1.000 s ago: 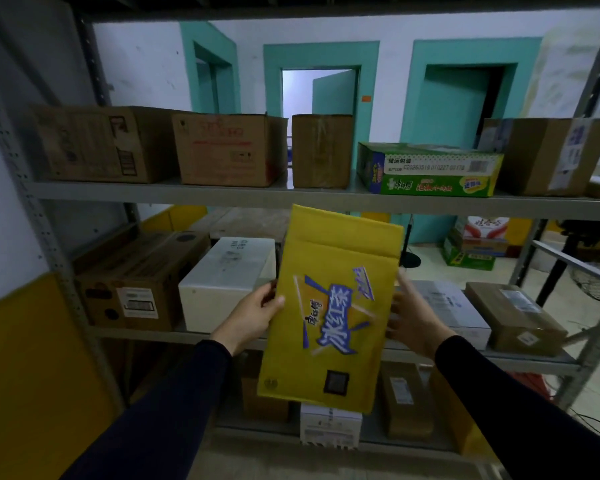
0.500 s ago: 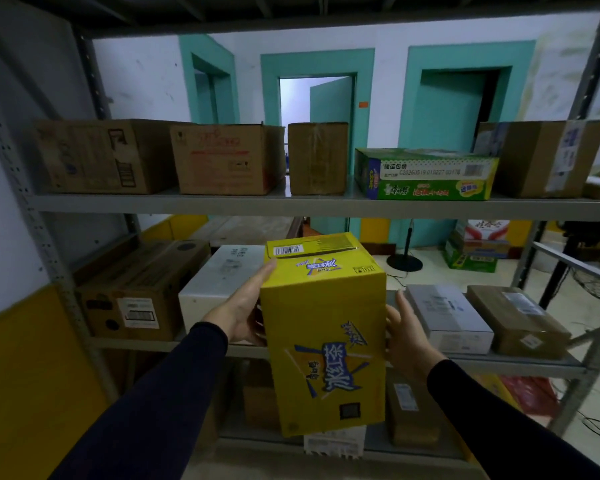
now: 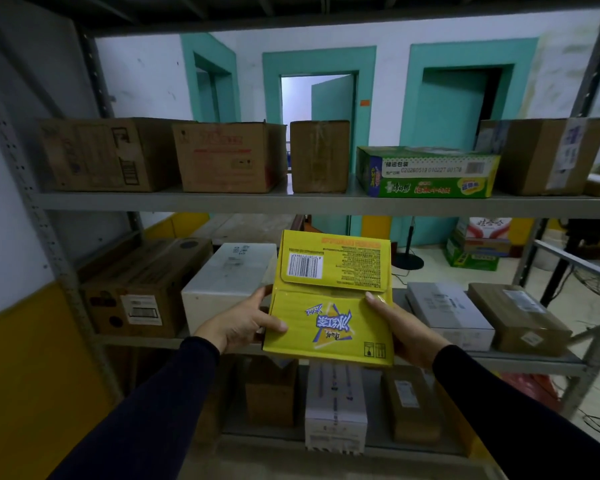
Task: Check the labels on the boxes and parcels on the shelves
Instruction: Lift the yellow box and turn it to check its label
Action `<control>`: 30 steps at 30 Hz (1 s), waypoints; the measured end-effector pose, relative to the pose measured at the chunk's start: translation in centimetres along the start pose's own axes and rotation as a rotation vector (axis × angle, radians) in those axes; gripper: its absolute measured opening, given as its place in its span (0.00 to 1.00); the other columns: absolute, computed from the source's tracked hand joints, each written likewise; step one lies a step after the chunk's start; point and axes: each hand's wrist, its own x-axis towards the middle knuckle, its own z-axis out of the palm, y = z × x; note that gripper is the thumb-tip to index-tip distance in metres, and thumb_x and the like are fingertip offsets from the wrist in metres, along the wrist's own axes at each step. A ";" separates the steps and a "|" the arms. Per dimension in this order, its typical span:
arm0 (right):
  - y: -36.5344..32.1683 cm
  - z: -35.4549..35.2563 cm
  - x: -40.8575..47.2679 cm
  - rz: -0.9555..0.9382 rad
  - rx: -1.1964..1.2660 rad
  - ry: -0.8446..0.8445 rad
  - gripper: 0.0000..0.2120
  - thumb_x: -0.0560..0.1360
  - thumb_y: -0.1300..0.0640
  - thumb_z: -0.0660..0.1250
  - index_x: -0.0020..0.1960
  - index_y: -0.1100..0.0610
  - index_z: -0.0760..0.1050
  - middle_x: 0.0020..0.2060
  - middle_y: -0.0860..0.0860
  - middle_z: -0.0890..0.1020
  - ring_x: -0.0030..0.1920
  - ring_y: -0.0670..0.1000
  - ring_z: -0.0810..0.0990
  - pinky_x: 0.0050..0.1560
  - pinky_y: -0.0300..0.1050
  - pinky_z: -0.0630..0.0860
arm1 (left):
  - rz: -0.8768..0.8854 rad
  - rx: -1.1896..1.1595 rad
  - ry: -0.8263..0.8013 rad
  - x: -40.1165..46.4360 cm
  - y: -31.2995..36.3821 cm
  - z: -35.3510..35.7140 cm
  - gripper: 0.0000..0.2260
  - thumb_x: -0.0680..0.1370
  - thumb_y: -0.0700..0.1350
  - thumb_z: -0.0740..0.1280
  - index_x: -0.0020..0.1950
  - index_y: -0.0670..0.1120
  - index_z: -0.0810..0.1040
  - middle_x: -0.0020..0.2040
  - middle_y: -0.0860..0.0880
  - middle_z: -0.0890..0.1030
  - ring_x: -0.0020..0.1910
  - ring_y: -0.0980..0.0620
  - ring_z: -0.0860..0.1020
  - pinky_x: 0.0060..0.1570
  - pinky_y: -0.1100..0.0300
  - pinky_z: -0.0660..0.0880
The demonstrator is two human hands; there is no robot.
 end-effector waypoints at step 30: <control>0.1 -0.3 -1.5 0.037 0.085 -0.112 0.37 0.69 0.22 0.56 0.62 0.47 0.79 0.57 0.56 0.85 0.62 0.62 0.80 0.66 0.60 0.72 | -0.054 -0.139 0.198 -0.7 0.1 0.1 0.14 0.78 0.50 0.68 0.61 0.45 0.77 0.59 0.41 0.78 0.59 0.41 0.77 0.65 0.40 0.73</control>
